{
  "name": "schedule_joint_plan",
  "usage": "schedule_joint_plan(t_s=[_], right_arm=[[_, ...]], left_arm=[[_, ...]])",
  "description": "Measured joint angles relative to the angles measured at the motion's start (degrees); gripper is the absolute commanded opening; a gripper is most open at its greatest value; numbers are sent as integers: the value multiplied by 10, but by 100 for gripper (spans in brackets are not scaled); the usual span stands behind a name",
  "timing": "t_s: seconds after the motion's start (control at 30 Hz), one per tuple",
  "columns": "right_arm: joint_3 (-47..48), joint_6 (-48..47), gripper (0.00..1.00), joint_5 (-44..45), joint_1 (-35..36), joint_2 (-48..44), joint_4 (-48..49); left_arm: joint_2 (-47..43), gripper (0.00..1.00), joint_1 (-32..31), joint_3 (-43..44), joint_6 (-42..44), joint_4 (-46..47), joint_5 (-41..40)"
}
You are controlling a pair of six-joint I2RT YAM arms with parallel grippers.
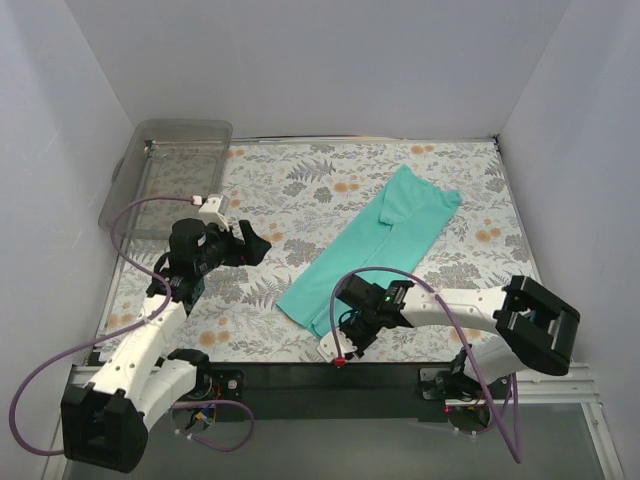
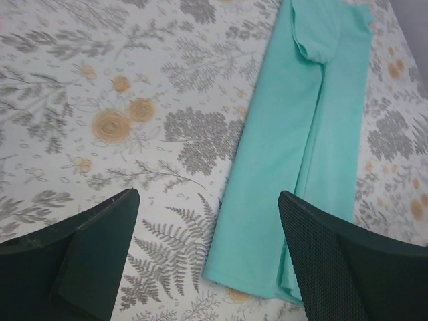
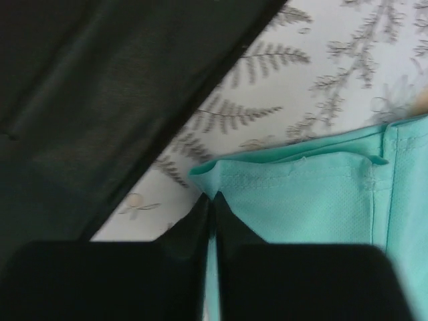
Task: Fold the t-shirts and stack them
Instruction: Fold the tshirt
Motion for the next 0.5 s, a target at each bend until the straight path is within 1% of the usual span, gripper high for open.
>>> schedule_joint_plan(t_s=[0.03,0.07,0.1,0.13,0.17,0.2,0.23,0.3,0.4,0.5], right_arm=[[-10,4,41,-3,6,-14,-10],[-19,7,46,-4,9,-28,-19],[-23,9,57,-3,10,-39,-28],[-28,17,61,2,9,-53,-40],[-28,23,62,7,6,-64,-57],[-27,28,66,9,0,-76,-65],[-22,34,67,11,-12,-89,-78],[1,41,70,12,-52,-111,-102],[50,56,72,23,-147,-149,-113],[74,108,72,42,-263,-182,-69]], left_arm=[[17,78,0,0,-3,5,21],[42,77,0,0,-5,13,47],[61,77,0,2,-8,16,63],[87,77,0,4,-12,17,83],[116,77,0,10,-17,17,101],[145,77,0,19,-20,17,116],[168,77,0,30,-25,15,127],[229,77,-4,71,-30,13,149],[319,75,-14,157,-41,28,174],[422,73,-34,260,-50,49,194]])
